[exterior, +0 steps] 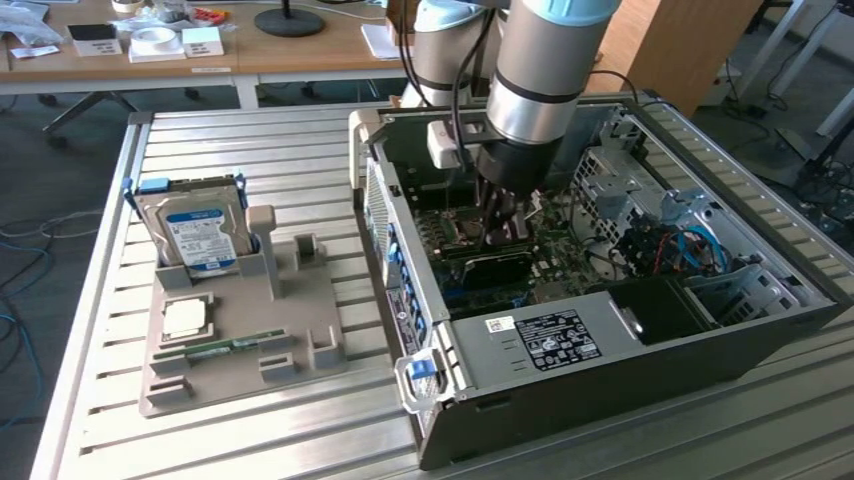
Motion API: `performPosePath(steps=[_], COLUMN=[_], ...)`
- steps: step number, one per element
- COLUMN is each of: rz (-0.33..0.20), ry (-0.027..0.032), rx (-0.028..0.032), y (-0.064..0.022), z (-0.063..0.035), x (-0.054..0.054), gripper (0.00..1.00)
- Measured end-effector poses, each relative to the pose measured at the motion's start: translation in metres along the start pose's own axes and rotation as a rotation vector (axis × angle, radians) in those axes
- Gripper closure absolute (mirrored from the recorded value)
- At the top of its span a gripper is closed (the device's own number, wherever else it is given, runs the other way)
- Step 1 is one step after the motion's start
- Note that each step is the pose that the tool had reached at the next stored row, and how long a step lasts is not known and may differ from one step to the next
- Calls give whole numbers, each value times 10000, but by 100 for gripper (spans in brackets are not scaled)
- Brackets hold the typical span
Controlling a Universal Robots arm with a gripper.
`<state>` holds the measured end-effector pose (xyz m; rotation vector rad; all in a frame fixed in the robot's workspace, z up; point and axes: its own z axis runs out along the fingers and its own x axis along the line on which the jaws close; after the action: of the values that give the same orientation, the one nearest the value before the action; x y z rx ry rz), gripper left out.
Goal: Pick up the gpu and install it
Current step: 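Press down on the gpu until it lock into place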
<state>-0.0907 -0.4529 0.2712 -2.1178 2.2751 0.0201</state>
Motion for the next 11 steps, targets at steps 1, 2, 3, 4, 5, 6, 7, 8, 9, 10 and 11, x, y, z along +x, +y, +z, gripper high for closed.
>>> performPosePath(steps=[1, 2, 3, 4, 5, 6, 7, 8, 9, 10, 11], rz=[-1, -1, -1, -1, -1, -1, -1, -1, -1, -1, -2], ry=[0, 2, 2, 3, 3, -3, -2, 1, 2, 2, 2], rx=[0, -1, -1, -1, -1, 1, 1, 0, -1, -1, -1], y=[0, 0, 0, 0, 0, 0, 0, 0, 0, 0, 0], z=[7, 10, 10, 10, 11, 19, 25, 26, 26, 26, 27], x=[0, 0, 0, 1, 1, 0, 1, 1, 1, 1, 1], gripper=[89, 89, 89, 89, 89, 89, 89, 89, 89, 89, 89])
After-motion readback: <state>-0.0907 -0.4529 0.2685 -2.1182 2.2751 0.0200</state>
